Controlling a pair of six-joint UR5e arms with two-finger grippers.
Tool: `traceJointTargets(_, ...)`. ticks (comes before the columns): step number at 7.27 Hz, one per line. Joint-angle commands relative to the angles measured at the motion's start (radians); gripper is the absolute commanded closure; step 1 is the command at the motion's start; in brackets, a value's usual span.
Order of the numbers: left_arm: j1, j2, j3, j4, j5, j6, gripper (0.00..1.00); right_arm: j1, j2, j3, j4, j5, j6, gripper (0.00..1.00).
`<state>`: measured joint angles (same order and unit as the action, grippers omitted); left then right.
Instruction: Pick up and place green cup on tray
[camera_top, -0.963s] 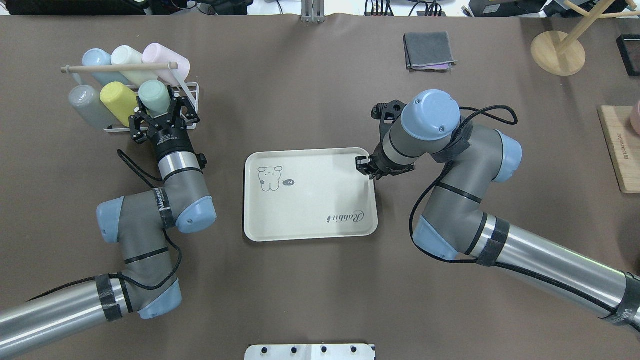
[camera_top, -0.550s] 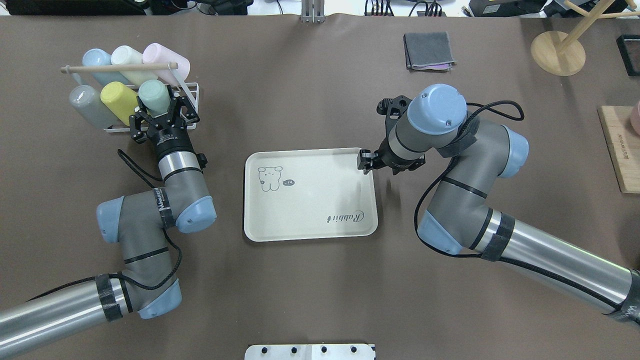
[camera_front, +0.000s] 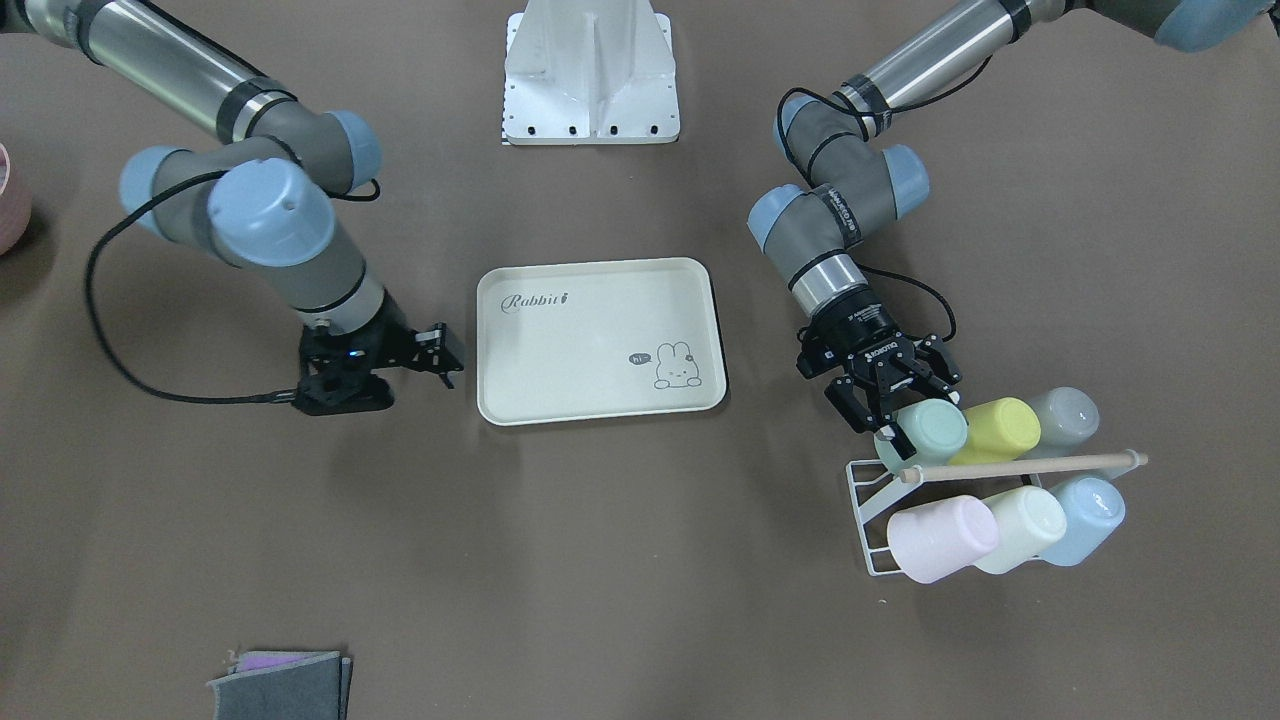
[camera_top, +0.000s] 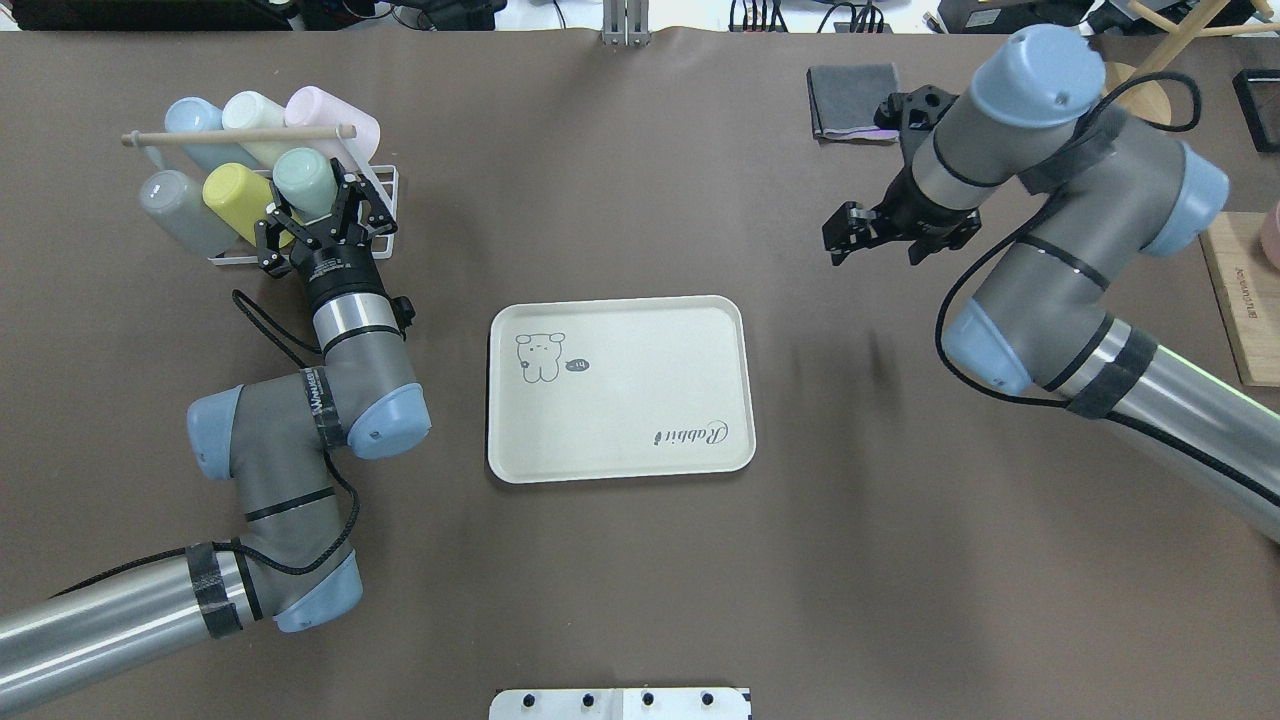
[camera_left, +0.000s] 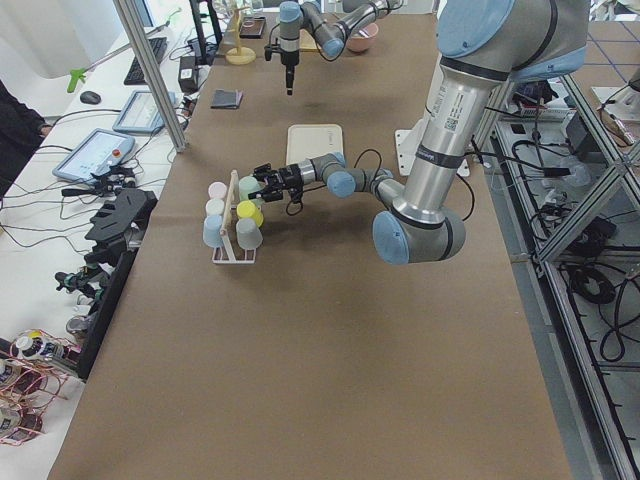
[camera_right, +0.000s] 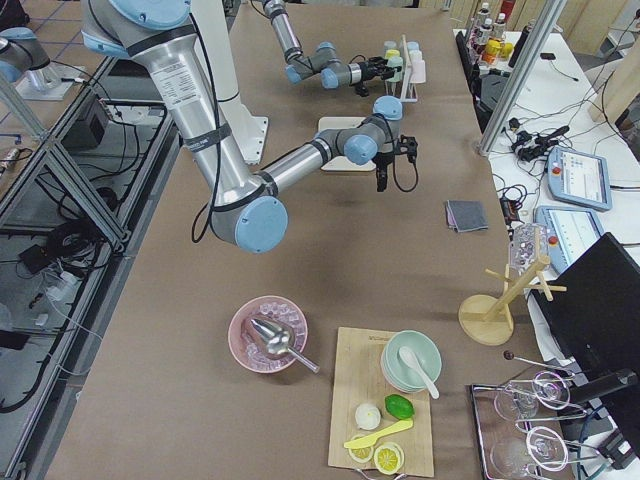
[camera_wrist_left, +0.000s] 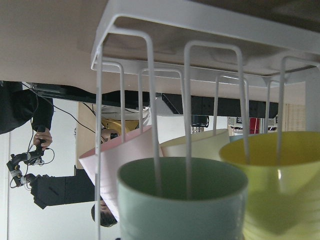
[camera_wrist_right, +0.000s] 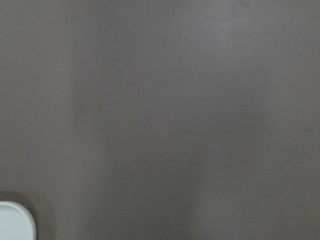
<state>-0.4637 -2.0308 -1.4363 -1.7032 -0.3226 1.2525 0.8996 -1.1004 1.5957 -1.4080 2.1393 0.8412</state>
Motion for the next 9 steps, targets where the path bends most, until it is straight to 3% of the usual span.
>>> traceJointTargets(1,-0.003,0.006,-0.022,-0.001,0.001,0.002,0.63,0.149,-0.086,0.088,-0.174,0.014,-0.307,0.00)
traceJointTargets(4,-0.003,0.035,-0.103,-0.001,0.008,0.063,0.63,0.371,-0.293,0.153,-0.243,0.017,-0.629,0.00)
traceJointTargets(6,-0.012,0.070,-0.171,-0.003,0.014,0.080,0.67,0.557,-0.424,0.135,-0.284,0.138,-0.762,0.00)
traceJointTargets(7,-0.024,0.087,-0.214,-0.004,0.014,0.099,0.68,0.608,-0.481,0.125,-0.287,0.130,-0.851,0.00)
traceJointTargets(9,-0.058,0.109,-0.300,-0.003,0.014,0.113,0.71,0.676,-0.504,0.098,-0.363,0.136,-0.915,0.00)
